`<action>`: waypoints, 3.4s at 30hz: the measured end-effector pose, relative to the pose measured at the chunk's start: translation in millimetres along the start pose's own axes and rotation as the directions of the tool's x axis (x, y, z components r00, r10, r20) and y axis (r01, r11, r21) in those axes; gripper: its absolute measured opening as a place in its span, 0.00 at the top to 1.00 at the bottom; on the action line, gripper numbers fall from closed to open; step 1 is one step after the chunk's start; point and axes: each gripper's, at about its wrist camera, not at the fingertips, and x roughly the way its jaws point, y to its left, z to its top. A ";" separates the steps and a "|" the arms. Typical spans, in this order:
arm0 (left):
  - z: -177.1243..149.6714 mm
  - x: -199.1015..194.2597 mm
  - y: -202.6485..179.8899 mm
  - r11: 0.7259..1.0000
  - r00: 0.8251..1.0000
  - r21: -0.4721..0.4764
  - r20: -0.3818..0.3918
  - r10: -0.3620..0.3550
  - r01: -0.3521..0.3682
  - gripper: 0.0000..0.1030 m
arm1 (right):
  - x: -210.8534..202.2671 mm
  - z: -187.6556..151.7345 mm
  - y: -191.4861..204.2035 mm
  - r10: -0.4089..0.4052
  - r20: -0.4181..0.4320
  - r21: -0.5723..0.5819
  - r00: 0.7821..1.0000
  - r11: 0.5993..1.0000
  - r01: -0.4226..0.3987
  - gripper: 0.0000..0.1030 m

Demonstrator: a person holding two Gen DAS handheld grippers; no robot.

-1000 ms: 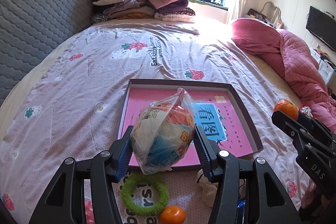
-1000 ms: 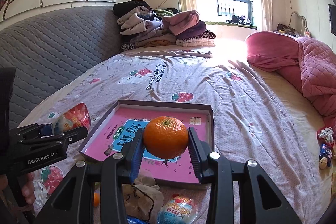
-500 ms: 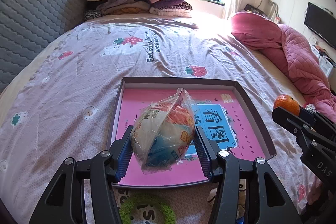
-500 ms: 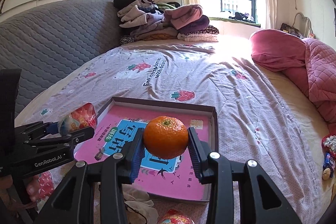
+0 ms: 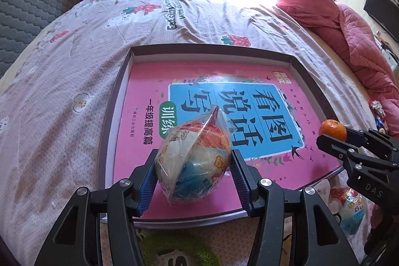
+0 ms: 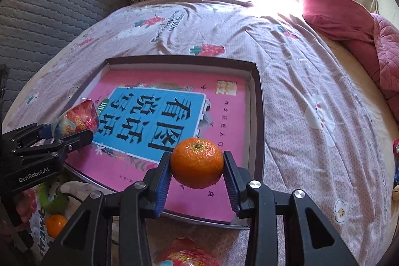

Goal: Organize objects
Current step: 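Carry the bag with the left gripper while the right gripper carries the orange to the gray tray, then lower the bag onto the pink book and open the left gripper while the right releases the orange, then withdraw both grippers from the tray back toward the remaining objects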

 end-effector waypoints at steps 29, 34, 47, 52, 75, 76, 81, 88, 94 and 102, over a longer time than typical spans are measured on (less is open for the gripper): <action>0.5 -31.7 3.4 0.998 0.998 -0.018 0.014 -0.056 0.056 0.32 | -20.4 10.0 -8.1 -0.002 0.073 0.050 0.997 0.999 -0.001 0.54; 2.5 -67.6 3.0 0.997 0.993 -0.015 0.086 -0.077 0.078 0.29 | -50.8 15.9 -5.7 0.023 0.146 0.058 0.989 0.998 -0.032 0.54; -10.9 -150.7 -7.3 0.998 0.963 0.002 0.264 -0.056 0.057 0.28 | -140.4 6.7 21.1 0.070 0.345 0.018 0.936 0.997 -0.081 0.47; -22.4 -160.9 -7.1 0.998 0.960 -0.008 0.273 -0.061 0.065 0.28 | -159.3 -3.1 24.8 0.055 0.391 0.018 0.919 0.998 -0.068 0.45; -91.4 -165.2 -6.7 0.999 0.973 -0.022 0.228 -0.032 0.038 0.28 | -174.0 -66.5 30.8 0.063 0.389 0.016 0.919 0.997 -0.075 0.43; -94.5 -164.9 -6.7 0.999 0.974 -0.024 0.227 -0.028 0.034 0.28 | -174.6 -67.7 31.7 0.064 0.390 0.016 0.918 0.997 -0.076 0.43; -105.8 -165.1 -9.8 1.000 0.975 -0.012 0.222 -0.022 0.025 0.28 | -176.1 -73.0 32.4 0.065 0.391 0.014 0.918 0.997 -0.076 0.43; -119.8 -161.4 -19.4 0.999 0.980 0.016 0.196 -0.030 0.028 0.28 | -165.8 -79.7 34.7 0.034 0.358 0.009 0.933 0.999 -0.040 0.43; -131.9 -155.5 -27.8 0.999 0.986 0.037 0.161 -0.042 0.037 0.28 | -158.6 -85.8 30.1 0.019 0.335 0.025 0.942 0.999 -0.029 0.43; -143.2 -152.1 -36.9 0.998 0.990 0.056 0.135 -0.044 0.037 0.28 | -154.3 -92.7 28.8 0.002 0.321 0.025 0.947 1.000 -0.011 0.43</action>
